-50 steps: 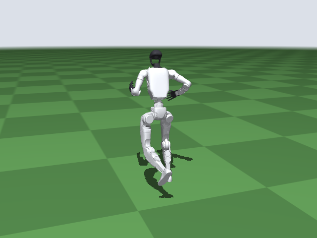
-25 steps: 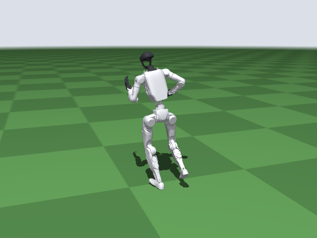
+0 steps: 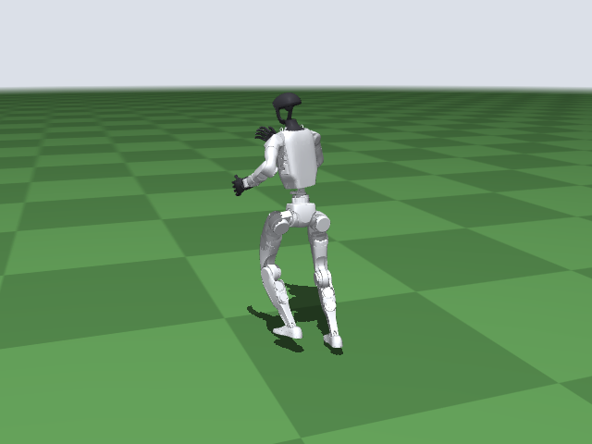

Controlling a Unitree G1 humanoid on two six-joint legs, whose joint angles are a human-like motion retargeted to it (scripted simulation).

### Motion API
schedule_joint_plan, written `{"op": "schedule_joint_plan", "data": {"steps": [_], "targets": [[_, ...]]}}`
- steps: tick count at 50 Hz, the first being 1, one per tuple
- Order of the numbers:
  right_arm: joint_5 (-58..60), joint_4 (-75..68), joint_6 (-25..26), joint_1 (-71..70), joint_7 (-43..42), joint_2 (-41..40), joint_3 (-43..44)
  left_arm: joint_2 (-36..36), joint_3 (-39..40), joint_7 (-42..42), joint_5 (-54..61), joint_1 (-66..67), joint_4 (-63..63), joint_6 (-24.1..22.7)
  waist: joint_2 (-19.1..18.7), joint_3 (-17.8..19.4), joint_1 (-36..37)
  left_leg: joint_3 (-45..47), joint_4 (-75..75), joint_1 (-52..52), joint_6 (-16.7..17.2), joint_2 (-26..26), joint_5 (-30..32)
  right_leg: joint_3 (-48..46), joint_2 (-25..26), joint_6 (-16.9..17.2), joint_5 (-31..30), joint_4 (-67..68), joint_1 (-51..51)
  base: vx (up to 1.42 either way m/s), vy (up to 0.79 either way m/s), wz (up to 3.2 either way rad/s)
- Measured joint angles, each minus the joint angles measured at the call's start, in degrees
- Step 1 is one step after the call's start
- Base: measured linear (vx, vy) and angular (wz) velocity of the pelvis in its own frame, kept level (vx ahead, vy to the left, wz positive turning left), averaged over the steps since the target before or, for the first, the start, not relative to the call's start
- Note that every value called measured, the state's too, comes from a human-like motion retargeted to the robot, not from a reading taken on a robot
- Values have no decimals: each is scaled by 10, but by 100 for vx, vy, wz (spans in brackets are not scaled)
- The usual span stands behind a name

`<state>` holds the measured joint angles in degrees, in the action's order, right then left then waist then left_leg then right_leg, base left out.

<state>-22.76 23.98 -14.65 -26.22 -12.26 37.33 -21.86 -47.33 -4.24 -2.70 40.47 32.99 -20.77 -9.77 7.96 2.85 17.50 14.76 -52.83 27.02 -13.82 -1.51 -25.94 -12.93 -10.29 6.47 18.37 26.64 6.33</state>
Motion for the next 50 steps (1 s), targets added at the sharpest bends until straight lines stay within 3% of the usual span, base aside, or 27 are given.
{"op": "schedule_joint_plan", "data": {"steps": [2,5,7,8,10,13,15,17,18,20,22,23,25,27,30,32,35,38,40,43,45,47,50], "targets": [[0,95,-12,10,11,15,10,6,49,13,37,85,-23,7,-5,-3,61,39,250,-61,47,14,62,31,26,18,-92,-41,-77,157,10,-45],[-38,185,-30,67,45,47,25,50,126,48,40,172,-42,18,-83,-11,112,103,500,-149,171,-22,166,123,123,37,-213,-57,-193,161,13,4],[-55,194,-20,112,80,69,32,83,168,68,19,195,-53,28,-127,-24,112,137,535,-158,220,-49,231,135,157,27,-217,19,-207,153,11,64],[-55,190,-11,131,97,79,34,98,182,69,9,194,-59,32,-145,-29,105,147,535,-159,226,-56,247,113,157,11,-194,85,-195,143,11,97],[-47,171,4,160,122,94,30,124,186,56,-15,159,-64,34,-162,-26,79,162,503,-161,194,-53,205,57,119,-22,-126,243,-147,132,9,133],[-17,71,8,186,107,82,5,147,119,-5,-65,-13,-9,27,-127,21,24,120,334,-132,63,-4,-2,42,6,-39,-7,460,-50,111,1,194],[16,-40,19,213,62,57,-3,153,61,-72,-61,-171,43,21,-103,56,-10,67,196,-99,3,25,-93,66,-49,-57,63,552,22,94,-6,245],[33,-111,23,256,35,30,18,172,8,-107,3,-323,49,6,-105,78,-44,14,139,-95,2,48,-128,87,-66,-78,105,576,96,90,-5,284],[20,-111,7,288,35,27,38,171,-1,-101,-2,-372,31,-14,-113,84,-66,-16,142,-109,13,58,-133,94,-61,-83,114,562,125,92,-4,319],[-23,-68,-3,374,53,35,85,174,-6,-106,-12,-415,-28,-9,-143,88,-128,-92,177,-159,43,68,-122,96,-31,-78,110,483,150,95,-5,358],[-79,-22,2,469,75,36,123,185,-15,-60,77,-396,-118,-9,-174,86,-200,-172,226,-217,85,58,-84,83,3,-59,73,343,140,97,-12,374],[-101,-10,-3,510,88,32,141,173,-7,-46,60,-385,-146,-31,-184,81,-231,-208,249,-240,105,50,-62,74,13,-47,46,260,134,95,-20,350],[-116,1,5,578,112,14,175,152,4,-20,44,-363,-189,-34,-186,68,-280,-253,291,-279,131,41,-21,65,16,-20,-13,84,117,93,-29,324],[-102,8,16,628,127,-4,209,131,23,10,16,-338,-206,-21,-168,60,-318,-238,315,-317,147,35,-2,83,-2,21,-52,-78,95,89,-42,314],[-78,29,23,681,130,-25,247,124,36,17,7,-301,-208,-24,-128,58,-355,-131,254,-352,136,9,-39,115,-48,55,-37,-201,74,80,-52,287],[-54,45,25,682,124,-36,259,154,35,14,-17,-304,-191,-16,-106,82,-370,-105,133,-343,59,4,-103,84,-95,65,-58,-206,51,59,-54,265],[-90,43,8,651,117,-30,274,194,43,16,-11,-303,-131,-5,-126,102,-344,-136,-195,-198,1,-16,-196,32,-107,40,-46,-104,70,40,-49,196],[-106,-21,8,526,88,20,241,246,18,-28,23,-242,-15,13,-161,133,-270,-145,-335,-121,-12,-18,-228,-2,-96,37,47,66,105,37,-39,92],[-97,-36,6,409,73,79,208,238,1,-22,34,-178,24,10,-173,129,-221,-105,-353,-74,-12,-33,-234,-22,-90,37,63,84,99,39,-24,59],[-113,23,-2,280,60,105,179,130,8,15,58,-72,-19,2,-155,81,-131,-26,-256,-24,-12,-27,-213,-48,-90,19,12,6,56,43,-1,71],[-118,76,-4,234,68,94,176,74,27,49,74,-20,-45,3,-120,35,-76,13,-116,-5,-12,-9,-185,-80,-92,8,-70,-72,29,47,15,131],[-126,143,-4,225,85,82,182,56,77,71,108,42,-76,10,-86,4,-53,90,79,-30,-3,36,-134,-120,-124,20,-168,-130,-11,51,54,206],[-140,230,-5,232,117,53,159,80,142,76,128,91,-115,10,-78,-10,-45,188,345,-112,80,44,-64,-126,-91,29,-244,-149,-63,59,37,228]]}}
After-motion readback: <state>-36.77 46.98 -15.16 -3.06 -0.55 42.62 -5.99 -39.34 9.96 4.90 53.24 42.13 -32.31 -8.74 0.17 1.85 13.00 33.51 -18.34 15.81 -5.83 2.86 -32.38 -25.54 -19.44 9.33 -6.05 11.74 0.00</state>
